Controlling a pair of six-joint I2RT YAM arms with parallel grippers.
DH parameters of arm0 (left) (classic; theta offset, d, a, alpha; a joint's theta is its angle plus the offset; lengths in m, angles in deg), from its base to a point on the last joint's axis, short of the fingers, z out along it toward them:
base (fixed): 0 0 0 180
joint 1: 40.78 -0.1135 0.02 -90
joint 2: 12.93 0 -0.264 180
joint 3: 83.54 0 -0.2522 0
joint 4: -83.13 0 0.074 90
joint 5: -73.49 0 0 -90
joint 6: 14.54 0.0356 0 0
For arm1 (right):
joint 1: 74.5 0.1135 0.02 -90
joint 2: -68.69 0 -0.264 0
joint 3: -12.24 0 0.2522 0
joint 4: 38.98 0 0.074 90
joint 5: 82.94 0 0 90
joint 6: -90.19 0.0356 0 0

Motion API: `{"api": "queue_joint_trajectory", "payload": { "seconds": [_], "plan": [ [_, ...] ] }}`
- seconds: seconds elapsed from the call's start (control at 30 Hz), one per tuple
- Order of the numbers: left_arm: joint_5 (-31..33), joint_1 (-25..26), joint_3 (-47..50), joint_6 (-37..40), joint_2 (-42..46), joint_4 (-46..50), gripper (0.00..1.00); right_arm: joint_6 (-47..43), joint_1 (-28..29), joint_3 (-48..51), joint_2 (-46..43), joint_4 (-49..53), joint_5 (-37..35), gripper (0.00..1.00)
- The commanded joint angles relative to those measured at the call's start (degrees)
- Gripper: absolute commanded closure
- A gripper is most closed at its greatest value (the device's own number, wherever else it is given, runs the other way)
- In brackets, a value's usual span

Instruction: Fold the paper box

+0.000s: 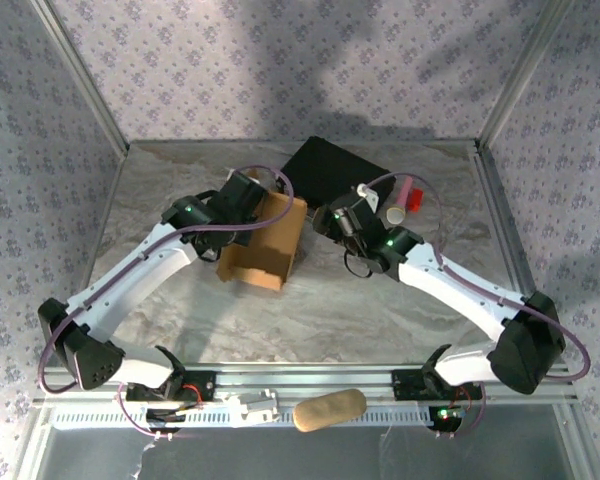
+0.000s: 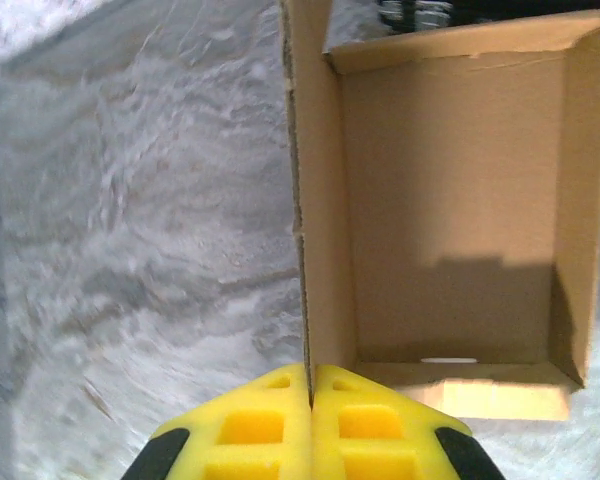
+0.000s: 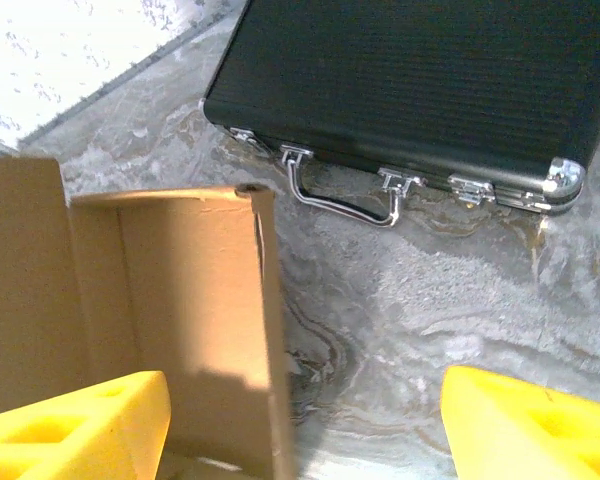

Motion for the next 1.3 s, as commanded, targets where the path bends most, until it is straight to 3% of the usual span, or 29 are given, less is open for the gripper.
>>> {"api": "queue_joint_trajectory", "payload": {
  "seconds": [0.0,0.2,0.4,0.5,0.6,0.73,0.83,1.0,1.1,1.27],
  "plan": [
    [-5.35,-0.14,-3.96,20.62,-2.41,2.37,1.0,-6.54,-1.44,4.2,-2.25,-1.92,4.39,0.27],
    [-13.84,-0.4,-5.91,32.63,-5.52,0.61,1.0,-8.37,-4.46,8.79,-5.05,-3.62,7.73,0.31],
    [-15.31,-0.49,-7.87,43.66,-10.64,0.54,1.0,-7.99,-4.06,12.82,-4.24,-6.72,8.29,0.34],
    [-14.87,-0.56,-8.17,45.42,-11.86,-2.79,1.0,-9.64,-3.61,13.64,-1.78,-8.35,9.39,0.35],
    [-13.62,-0.51,-8.73,43.12,-11.84,-7.1,0.73,-11.97,-3.15,13.88,1.13,-9.59,10.19,0.36],
    [-11.83,-0.07,-10.38,33.86,-9.25,-11.28,0.48,-13.65,-2.0,13.82,3.97,-10.5,11.67,0.39],
    [-11.19,0.18,-9.73,23.12,-3.88,-13.58,0.45,-14.83,0.36,13.33,4.95,-9.27,9.69,0.4],
    [-15.04,0.2,1.04,-4.09,12.59,-13.71,0.56,-17.12,1.42,11.36,8.76,-5.15,7.02,0.46],
    [-19.76,0.92,16.4,-19.82,23.73,-14.54,0.64,-18.25,1.87,10.12,11.85,-4.27,6.77,0.51],
    [-20.33,4.05,41.03,-37.35,39.68,-15.72,0.74,-19.64,2.82,7.99,16.34,-3.52,5.24,0.58]
  ]
}}
